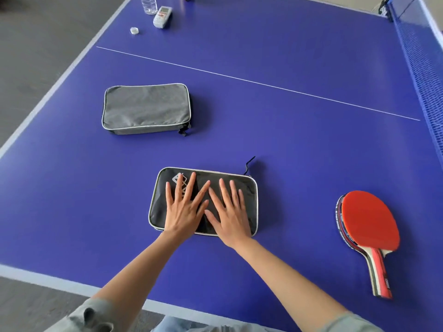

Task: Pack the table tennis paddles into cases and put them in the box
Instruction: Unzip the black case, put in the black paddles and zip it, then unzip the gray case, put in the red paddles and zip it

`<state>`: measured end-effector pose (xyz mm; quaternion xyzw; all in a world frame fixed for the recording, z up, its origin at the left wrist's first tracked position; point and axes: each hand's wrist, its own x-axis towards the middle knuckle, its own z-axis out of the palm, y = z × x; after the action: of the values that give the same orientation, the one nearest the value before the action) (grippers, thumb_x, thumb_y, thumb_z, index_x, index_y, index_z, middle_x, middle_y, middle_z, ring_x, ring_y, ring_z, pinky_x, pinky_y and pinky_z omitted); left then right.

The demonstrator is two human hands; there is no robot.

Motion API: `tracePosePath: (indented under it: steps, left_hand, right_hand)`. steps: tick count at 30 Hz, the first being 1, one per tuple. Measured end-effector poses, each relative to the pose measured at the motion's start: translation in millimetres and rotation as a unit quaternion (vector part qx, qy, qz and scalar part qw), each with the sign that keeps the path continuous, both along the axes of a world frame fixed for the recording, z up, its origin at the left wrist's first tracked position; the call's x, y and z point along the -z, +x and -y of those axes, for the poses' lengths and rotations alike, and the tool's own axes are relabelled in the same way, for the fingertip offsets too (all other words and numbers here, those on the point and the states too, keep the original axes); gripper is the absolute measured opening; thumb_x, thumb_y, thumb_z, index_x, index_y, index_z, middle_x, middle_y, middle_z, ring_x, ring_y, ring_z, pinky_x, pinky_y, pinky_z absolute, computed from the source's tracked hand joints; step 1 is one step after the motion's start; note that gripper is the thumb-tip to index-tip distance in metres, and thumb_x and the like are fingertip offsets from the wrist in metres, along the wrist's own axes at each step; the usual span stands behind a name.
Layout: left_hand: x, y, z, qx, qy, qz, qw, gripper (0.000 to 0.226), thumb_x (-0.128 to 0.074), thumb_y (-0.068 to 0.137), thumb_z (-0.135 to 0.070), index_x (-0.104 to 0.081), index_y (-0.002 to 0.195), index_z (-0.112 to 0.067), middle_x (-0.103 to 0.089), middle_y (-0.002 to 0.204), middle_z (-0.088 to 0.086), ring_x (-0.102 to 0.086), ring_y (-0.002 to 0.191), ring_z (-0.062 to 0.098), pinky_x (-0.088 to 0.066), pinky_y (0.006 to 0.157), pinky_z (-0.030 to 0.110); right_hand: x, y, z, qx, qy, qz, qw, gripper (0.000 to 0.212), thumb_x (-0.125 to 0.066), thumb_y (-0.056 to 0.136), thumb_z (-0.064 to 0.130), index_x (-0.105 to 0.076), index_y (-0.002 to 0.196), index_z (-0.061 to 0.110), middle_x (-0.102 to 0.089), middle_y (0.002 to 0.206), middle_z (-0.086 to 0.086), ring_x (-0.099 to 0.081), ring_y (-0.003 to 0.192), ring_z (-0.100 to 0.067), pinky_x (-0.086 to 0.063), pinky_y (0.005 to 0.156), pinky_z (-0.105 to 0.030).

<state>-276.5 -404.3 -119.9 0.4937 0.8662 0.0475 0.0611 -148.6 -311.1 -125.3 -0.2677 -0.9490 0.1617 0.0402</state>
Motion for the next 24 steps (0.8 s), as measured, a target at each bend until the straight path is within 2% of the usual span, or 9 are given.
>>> tracePosePath:
  steps: [2, 6, 13, 17, 20, 21, 24]
  left_hand:
    - [-0.3, -11.9, 9.9, 0.008, -0.003, -0.01, 1.0, 0.052, -0.018, 0.094, -0.051, -0.017, 0.146, -0.041, -0.02, 0.156, 0.003, -0.013, 0.143, 0.034, 0.0, 0.112, 0.055]
    - [0.1, -48.8, 40.0, 0.026, -0.005, -0.012, 1.0, 0.051, -0.021, 0.093, -0.048, -0.02, 0.144, -0.043, -0.023, 0.156, 0.0, -0.016, 0.143, 0.032, -0.001, 0.112, 0.054]
    - [0.0, -115.9, 78.0, 0.004, -0.022, -0.009, 1.0, 0.054, -0.015, 0.092, -0.051, -0.012, 0.146, -0.044, -0.017, 0.157, -0.001, -0.009, 0.145, 0.032, 0.0, 0.112, 0.056]
    - [0.9, -124.9, 83.2, 0.009, -0.032, -0.013, 0.999, 0.055, -0.01, 0.092, -0.05, -0.007, 0.147, -0.044, -0.011, 0.158, -0.001, -0.003, 0.145, 0.031, 0.001, 0.113, 0.054]
    - [0.1, -122.2, 82.2, 0.005, -0.023, 0.0, 1.0, 0.054, -0.012, 0.093, -0.05, -0.01, 0.147, -0.044, -0.016, 0.157, 0.001, -0.008, 0.145, 0.032, -0.003, 0.112, 0.054]
    - [-1.3, -121.7, 81.6, 0.002, -0.02, 0.007, 1.0, 0.054, -0.013, 0.093, -0.05, -0.014, 0.146, -0.043, -0.02, 0.156, 0.002, -0.011, 0.144, 0.032, -0.005, 0.112, 0.054]
    - [-11.6, -125.1, 78.0, -0.005, -0.005, 0.023, 1.0, 0.052, -0.019, 0.093, -0.05, -0.033, 0.142, -0.038, -0.036, 0.148, 0.006, -0.029, 0.138, 0.034, -0.018, 0.109, 0.054]
  right_hand:
    - [0.7, -10.0, 16.0, 0.017, 0.011, 0.025, 0.999, 0.063, -0.011, 0.095, 0.057, -0.017, 0.149, 0.025, -0.009, 0.159, -0.008, -0.001, 0.146, -0.031, -0.003, 0.116, -0.046]
    - [3.1, -45.7, 57.9, 0.051, 0.027, 0.061, 0.996, 0.063, -0.021, 0.095, 0.052, -0.02, 0.149, 0.02, -0.014, 0.157, -0.013, -0.009, 0.144, -0.038, -0.008, 0.111, -0.051]
    - [4.1, -113.8, 89.3, 0.032, 0.019, 0.053, 0.998, 0.064, -0.02, 0.093, 0.053, -0.01, 0.149, 0.023, -0.007, 0.159, -0.01, -0.001, 0.145, -0.037, -0.009, 0.117, -0.054]
    - [7.5, -122.8, 96.0, 0.041, 0.035, 0.045, 0.998, 0.064, -0.025, 0.093, 0.051, -0.014, 0.149, 0.023, -0.011, 0.158, -0.011, -0.004, 0.145, -0.036, -0.004, 0.113, -0.051]
    - [4.6, -122.9, 94.1, 0.04, 0.011, 0.028, 0.999, 0.063, -0.027, 0.092, 0.05, -0.017, 0.149, 0.024, -0.01, 0.159, -0.009, -0.001, 0.146, -0.032, -0.003, 0.117, -0.049]
    - [0.5, -123.9, 93.2, 0.044, -0.003, 0.022, 0.999, 0.061, -0.028, 0.091, 0.047, -0.021, 0.148, 0.024, -0.013, 0.158, -0.009, -0.003, 0.146, -0.032, -0.006, 0.118, -0.048]
    - [-13.2, -131.7, 80.4, 0.07, -0.012, -0.028, 0.997, 0.052, -0.033, 0.088, 0.036, -0.044, 0.136, 0.019, -0.037, 0.148, -0.012, -0.032, 0.137, -0.033, -0.029, 0.112, -0.048]
